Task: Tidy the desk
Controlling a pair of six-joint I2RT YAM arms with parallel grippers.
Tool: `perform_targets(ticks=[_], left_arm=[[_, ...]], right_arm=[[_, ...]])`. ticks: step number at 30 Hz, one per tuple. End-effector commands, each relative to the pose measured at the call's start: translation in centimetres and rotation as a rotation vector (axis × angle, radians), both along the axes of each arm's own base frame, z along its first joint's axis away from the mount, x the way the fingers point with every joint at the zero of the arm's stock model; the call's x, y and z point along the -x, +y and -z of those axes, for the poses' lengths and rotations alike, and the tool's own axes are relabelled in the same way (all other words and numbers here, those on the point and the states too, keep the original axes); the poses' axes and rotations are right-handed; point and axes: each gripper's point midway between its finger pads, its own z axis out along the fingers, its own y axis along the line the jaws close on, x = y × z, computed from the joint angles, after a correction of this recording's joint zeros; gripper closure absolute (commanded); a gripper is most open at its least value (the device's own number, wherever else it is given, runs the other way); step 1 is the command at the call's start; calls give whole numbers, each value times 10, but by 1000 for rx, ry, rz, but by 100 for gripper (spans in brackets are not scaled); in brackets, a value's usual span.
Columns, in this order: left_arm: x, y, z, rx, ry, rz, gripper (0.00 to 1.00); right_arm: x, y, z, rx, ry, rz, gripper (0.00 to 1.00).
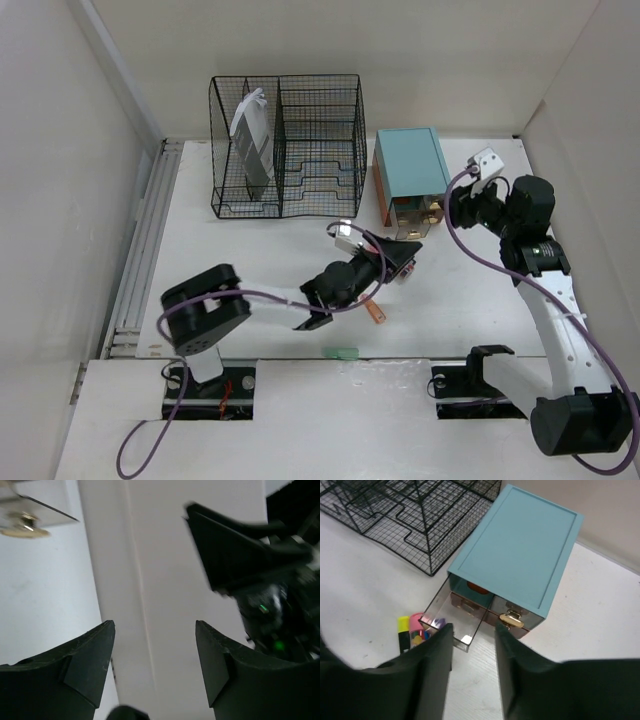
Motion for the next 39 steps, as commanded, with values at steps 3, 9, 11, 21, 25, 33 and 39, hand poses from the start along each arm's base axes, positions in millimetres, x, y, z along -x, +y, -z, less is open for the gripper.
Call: perform_targets(ticks=[3,9,11,21,25,33,39], left_arm=[[34,41,-47,-63,-207,-60,59],[23,117,27,-548,-246,-249,100],[28,146,58,-651,-235,-271,100],[57,213,74,-639,-209,-270,67],[62,226,75,-622,-193,-286,67],[64,242,77,-644,-174,-307,67],[65,248,77,-626,-150,-318,67]], right_arm=[[20,21,-3,89,-68,-210,48],[45,39,20,196,-14,-473,71],[56,50,35,238,45,-521,76],[69,109,116,648,222,-578,48],[43,117,125,700,253,-480,43],[-21,144,134,675,334,-237,43],[-31,166,161,610,484,-178,42]])
